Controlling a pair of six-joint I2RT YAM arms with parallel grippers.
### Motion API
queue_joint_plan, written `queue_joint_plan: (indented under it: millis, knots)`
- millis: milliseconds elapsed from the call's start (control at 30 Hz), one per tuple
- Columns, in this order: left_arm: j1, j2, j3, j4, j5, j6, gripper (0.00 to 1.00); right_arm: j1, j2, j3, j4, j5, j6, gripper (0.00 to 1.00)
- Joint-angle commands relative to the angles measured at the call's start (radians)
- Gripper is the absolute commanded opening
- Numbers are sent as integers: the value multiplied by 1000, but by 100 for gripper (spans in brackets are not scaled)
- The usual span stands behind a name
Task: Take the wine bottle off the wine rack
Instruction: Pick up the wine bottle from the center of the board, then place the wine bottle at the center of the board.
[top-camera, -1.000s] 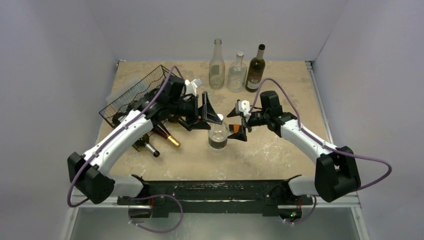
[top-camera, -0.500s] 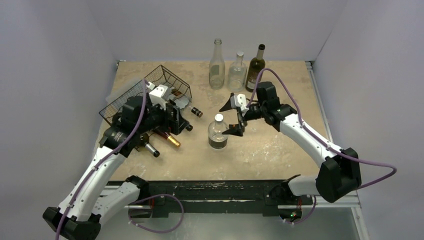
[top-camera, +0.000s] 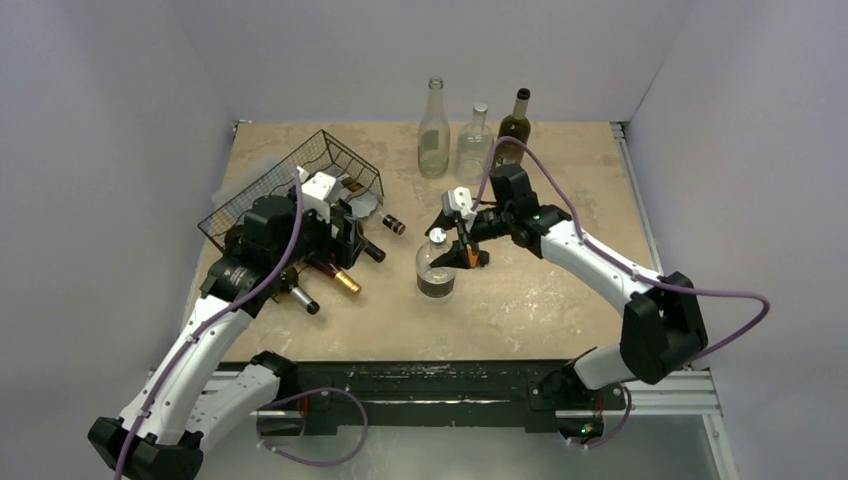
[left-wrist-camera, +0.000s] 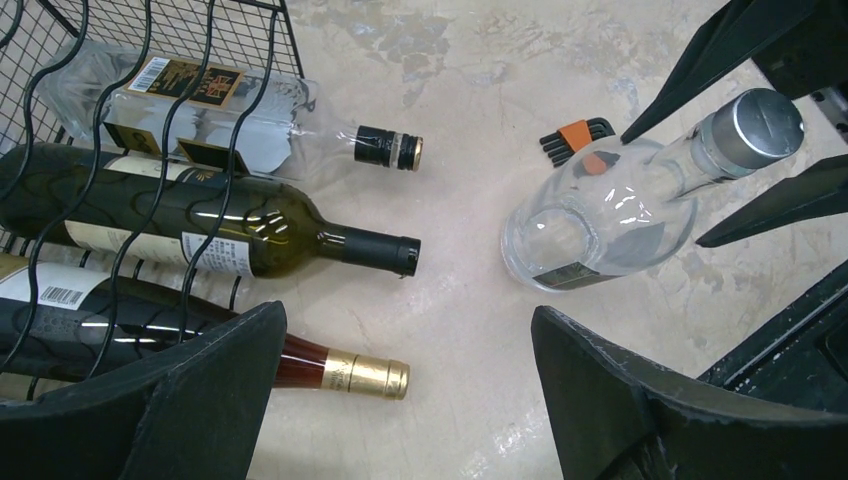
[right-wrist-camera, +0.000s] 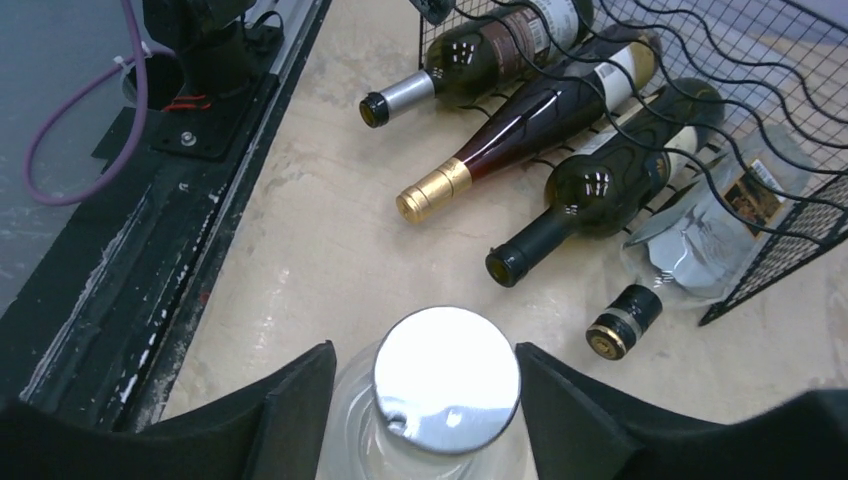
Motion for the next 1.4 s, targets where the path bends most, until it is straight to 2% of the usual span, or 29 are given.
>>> queue_joint_plan:
  millis: [0, 167, 367, 433, 633, 767, 933, 1133, 1367]
  knots:
    - [6, -2, -1, 29, -32, 40, 93, 39, 62, 83, -48, 27, 2, 65]
    - [6, -1, 3, 34, -23, 42, 92, 42, 49, 44, -35, 32, -1, 45]
    - [8, 7, 9, 33, -13, 40, 92, 35, 47, 85, -112, 19, -34, 8]
    - [8, 2, 10, 32, -13, 39, 92, 33, 47, 127, -180, 14, -67, 0]
    - [11, -9, 8, 34, -28, 38, 92, -61, -2, 249, -369, -69, -136, 0]
    - [24, -8, 12, 32, -32, 32, 92, -193, -77, 233, -344, -139, -94, 0]
    - [38, -10, 13, 35, -25, 28, 92, -326, -148, 221, -290, -135, -16, 0]
    - [49, -10, 13, 37, -25, 28, 92, -463, -138, 224, -165, -12, 112, 0]
    - [51, -4, 10, 42, -16, 25, 92, -491, -69, 257, -28, 237, 226, 0]
